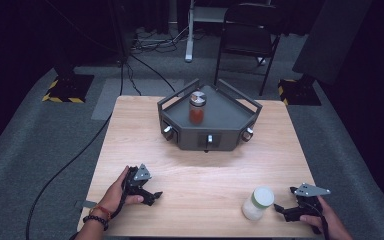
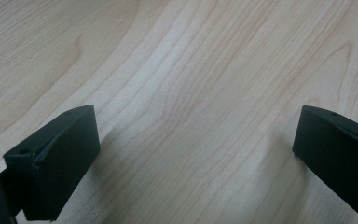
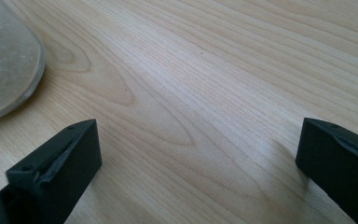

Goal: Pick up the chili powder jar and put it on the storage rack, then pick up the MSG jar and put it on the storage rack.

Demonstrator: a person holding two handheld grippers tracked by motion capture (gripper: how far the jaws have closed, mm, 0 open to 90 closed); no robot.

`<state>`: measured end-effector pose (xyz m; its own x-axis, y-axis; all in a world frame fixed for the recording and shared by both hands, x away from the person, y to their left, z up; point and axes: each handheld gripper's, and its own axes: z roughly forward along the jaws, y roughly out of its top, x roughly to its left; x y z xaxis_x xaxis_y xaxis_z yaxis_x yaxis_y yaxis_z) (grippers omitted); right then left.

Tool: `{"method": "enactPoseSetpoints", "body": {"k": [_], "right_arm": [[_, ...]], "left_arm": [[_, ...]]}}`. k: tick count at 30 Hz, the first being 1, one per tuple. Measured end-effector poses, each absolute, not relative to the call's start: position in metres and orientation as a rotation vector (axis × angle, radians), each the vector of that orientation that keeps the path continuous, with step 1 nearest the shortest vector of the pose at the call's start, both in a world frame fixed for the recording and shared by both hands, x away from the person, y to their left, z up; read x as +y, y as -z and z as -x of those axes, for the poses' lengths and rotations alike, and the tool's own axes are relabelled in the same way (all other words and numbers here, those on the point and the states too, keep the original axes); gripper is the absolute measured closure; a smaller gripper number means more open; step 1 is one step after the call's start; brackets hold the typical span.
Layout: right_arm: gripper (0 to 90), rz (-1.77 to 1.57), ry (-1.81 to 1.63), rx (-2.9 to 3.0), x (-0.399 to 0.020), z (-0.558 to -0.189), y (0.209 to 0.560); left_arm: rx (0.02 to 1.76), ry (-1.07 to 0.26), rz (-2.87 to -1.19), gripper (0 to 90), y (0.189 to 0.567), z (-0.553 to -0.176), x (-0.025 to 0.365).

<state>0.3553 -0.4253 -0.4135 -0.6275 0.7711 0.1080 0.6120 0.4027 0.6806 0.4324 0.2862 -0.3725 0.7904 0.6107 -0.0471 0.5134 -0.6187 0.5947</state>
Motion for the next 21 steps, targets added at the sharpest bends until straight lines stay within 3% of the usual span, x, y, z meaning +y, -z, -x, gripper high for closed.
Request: {"method": "enactPoseSetpoints", "body": {"k": [21], "right_arm": [[0.0,-1.219,-1.04,2.438,-0.4262,-0.3559,0.4137]], "left_arm": [[0.837,-0.212,-2.374,0.2,0.3724,-0.432,0.286]]}}
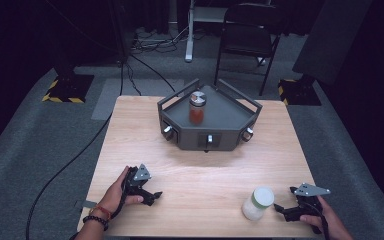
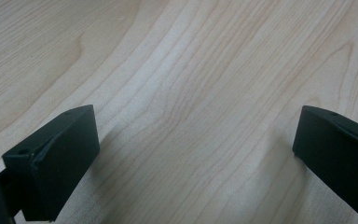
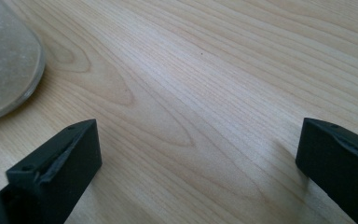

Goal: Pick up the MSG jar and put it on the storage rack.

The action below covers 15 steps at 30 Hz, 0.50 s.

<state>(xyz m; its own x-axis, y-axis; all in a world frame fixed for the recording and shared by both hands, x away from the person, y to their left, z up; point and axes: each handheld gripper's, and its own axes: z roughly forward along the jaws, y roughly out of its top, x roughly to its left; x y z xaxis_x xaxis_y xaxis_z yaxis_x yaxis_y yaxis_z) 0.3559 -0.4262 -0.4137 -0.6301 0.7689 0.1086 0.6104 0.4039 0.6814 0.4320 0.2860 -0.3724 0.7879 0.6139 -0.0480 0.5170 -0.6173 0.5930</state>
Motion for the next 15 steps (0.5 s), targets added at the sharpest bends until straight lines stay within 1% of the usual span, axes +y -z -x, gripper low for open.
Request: {"method": "enactPoseSetpoints", "body": {"k": [11,15], "right_arm": [[1.1,-1.179,-1.018,2.437,-0.4271,-0.3533,0.4107],[1.1,-1.137,-1.092,2.424,-0.4326,-0.3486,0.407]], "left_arm": [[0.839,-0.213,-2.373,0.2,0.3723,-0.4316,0.2858],[0.842,-0.214,-2.373,0.2,0.3723,-0.4313,0.2856]]}}
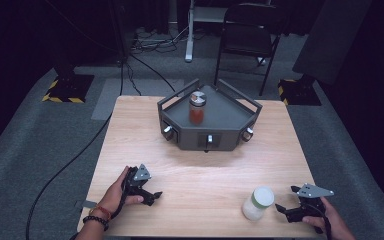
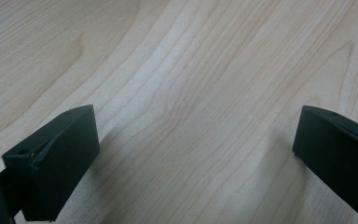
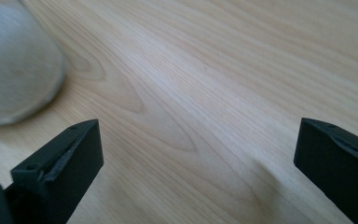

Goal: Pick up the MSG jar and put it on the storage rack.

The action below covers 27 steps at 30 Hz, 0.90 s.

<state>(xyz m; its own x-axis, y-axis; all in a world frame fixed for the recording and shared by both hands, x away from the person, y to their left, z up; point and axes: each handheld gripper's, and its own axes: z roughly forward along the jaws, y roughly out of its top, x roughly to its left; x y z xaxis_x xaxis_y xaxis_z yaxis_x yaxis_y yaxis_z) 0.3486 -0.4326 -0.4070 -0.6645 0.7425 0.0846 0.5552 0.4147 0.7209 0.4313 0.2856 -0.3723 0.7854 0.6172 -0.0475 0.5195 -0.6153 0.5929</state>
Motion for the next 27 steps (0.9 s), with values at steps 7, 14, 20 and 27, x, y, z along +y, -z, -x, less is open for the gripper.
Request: {"method": "enactPoseSetpoints", "body": {"k": [7,14,20,27], "right_arm": [[1.1,-1.026,-1.265,2.38,-0.443,-0.338,0.401],[1.2,-0.891,-1.415,2.367,-0.446,-0.334,0.395],[1.2,-0.807,-1.501,2.382,-0.445,-0.335,0.395],[1.2,-0.752,-1.533,2.424,-0.432,-0.342,0.394]], "left_arm": [[0.844,-0.215,-2.372,0.2,0.372,-0.431,0.285],[0.846,-0.215,-2.371,0.2,0.372,-0.431,0.285],[0.849,-0.216,-2.37,0.2,0.372,-0.43,0.285],[0.848,-0.216,-2.371,0.2,0.372,-0.431,0.285]]}}
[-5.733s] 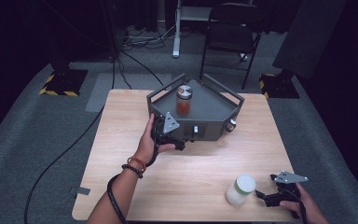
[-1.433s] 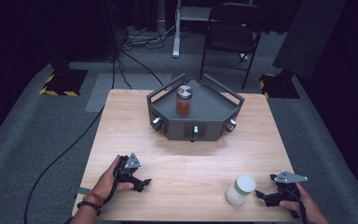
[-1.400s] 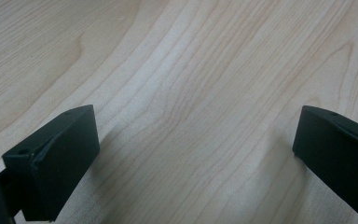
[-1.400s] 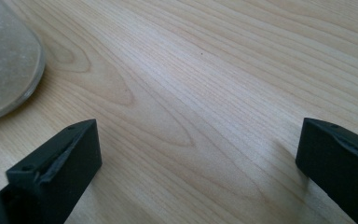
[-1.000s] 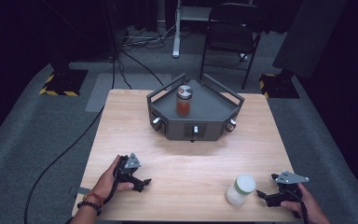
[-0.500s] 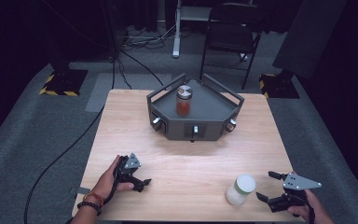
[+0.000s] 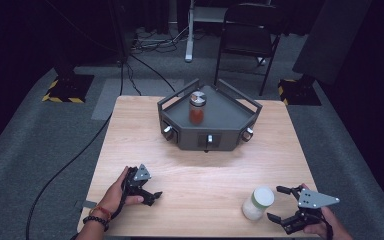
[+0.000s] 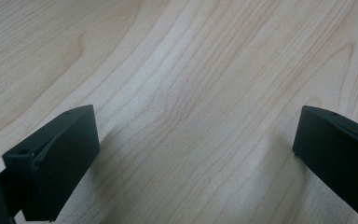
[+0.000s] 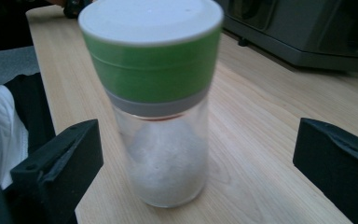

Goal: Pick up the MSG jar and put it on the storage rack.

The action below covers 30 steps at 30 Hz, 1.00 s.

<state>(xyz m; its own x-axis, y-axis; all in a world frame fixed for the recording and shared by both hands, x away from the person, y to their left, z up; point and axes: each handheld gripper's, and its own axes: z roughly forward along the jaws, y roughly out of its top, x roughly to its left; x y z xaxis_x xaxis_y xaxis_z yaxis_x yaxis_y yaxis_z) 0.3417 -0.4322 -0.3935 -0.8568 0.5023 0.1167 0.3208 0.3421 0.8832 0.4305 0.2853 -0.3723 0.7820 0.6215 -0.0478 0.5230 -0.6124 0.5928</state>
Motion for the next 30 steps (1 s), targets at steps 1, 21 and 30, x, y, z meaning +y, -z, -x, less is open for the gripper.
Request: {"method": "enactPoseSetpoints", "body": {"k": [1,21,30], "right_arm": [[1.3,-0.74,-1.534,2.433,-0.43,-0.343,0.394],[12.4,-0.802,-1.653,2.355,-0.401,-0.347,0.407],[29.4,-0.77,-1.645,2.362,-0.393,-0.346,0.41]], "left_arm": [[0.848,-0.216,-2.371,0.2,0.372,-0.43,0.285],[0.848,-0.216,-2.371,0.2,0.372,-0.43,0.285],[0.848,-0.216,-2.371,0.2,0.372,-0.43,0.285]]}}
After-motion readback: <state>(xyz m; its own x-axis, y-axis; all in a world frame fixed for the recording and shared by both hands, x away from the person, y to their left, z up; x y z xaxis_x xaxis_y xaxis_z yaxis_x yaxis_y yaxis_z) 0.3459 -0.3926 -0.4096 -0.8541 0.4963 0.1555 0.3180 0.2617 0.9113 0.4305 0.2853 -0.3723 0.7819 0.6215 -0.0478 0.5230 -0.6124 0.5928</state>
